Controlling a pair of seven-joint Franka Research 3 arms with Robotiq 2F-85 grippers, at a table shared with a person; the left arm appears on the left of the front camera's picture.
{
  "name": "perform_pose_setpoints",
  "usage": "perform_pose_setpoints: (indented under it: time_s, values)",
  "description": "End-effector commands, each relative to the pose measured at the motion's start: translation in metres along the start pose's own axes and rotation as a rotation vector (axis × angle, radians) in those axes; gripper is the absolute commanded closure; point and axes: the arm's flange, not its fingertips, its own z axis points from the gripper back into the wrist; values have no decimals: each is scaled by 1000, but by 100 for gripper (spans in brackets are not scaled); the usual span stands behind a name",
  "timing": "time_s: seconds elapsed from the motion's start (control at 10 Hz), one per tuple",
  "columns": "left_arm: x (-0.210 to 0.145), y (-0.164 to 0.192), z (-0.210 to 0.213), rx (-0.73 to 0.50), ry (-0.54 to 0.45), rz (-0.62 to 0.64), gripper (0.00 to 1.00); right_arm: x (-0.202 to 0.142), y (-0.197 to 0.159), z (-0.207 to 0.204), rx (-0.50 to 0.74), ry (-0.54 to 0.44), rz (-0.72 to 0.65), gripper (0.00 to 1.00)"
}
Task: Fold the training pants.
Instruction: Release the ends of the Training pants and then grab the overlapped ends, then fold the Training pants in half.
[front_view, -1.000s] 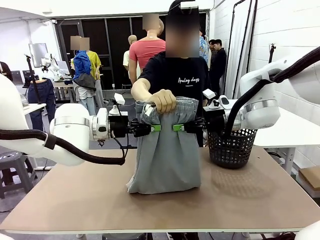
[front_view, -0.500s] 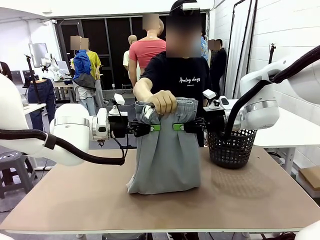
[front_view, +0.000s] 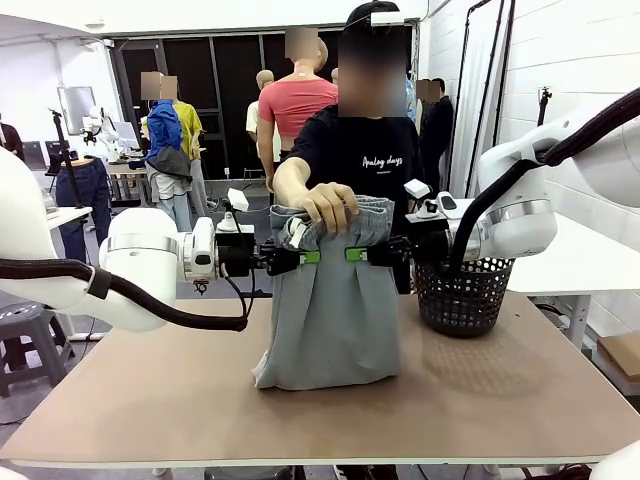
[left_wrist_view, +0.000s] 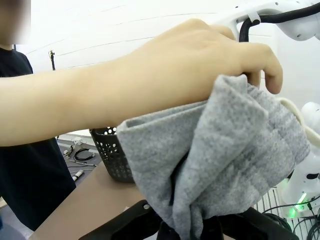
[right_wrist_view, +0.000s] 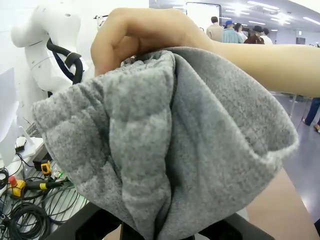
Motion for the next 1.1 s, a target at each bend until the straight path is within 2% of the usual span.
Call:
perform_pose_setpoints:
  time_s: [0.0, 1.0]
  values:
    - [3, -2, -2, 11, -6, -2, 100, 1, 4, 0, 10, -14, 5, 100]
    - [3, -2, -2, 11, -6, -2, 100, 1, 4, 0, 10, -14, 5, 100]
